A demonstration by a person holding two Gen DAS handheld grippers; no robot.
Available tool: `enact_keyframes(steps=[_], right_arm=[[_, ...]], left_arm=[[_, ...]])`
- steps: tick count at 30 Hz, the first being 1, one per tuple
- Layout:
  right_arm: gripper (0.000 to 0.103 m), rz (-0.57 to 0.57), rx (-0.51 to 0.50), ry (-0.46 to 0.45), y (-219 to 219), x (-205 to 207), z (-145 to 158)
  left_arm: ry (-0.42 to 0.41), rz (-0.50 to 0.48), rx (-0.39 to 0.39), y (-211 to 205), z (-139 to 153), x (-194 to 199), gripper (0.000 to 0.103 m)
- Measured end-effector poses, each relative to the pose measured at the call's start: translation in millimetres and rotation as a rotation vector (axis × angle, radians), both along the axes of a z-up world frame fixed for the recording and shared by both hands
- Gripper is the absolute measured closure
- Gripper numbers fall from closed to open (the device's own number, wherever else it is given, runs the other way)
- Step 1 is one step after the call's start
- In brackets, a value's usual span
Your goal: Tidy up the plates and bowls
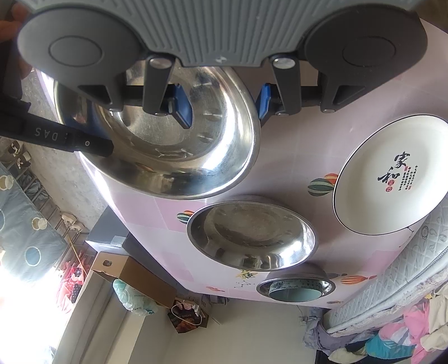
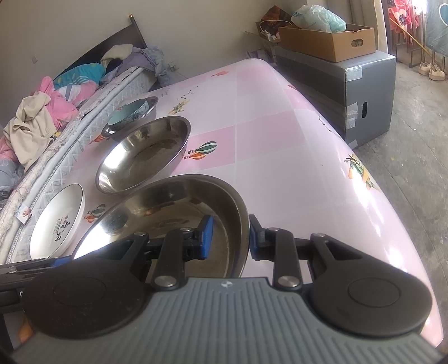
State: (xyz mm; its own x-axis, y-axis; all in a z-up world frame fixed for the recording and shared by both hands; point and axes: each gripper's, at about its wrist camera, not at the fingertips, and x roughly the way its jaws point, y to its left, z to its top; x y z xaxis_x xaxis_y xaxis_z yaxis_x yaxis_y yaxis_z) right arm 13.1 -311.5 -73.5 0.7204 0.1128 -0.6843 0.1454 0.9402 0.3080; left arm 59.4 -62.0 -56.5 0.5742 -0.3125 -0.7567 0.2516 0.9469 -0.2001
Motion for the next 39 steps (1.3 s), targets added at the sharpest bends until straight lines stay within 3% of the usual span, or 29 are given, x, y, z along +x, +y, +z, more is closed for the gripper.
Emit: enact_keyframes(steps=[24,39], right_arm=[[0.076,0.004,-0.001,-0.030,4.6,1.8,11.6],[0.075,0.046,0.009,-0.056,20.8,29.6,22.3]], left_arm=[[-0.031,0.014,-0.022,6.4,8.8,-2.9,0.054],[-0.060,0.064,-0.031,21.1,20.0,13.1,0.053]])
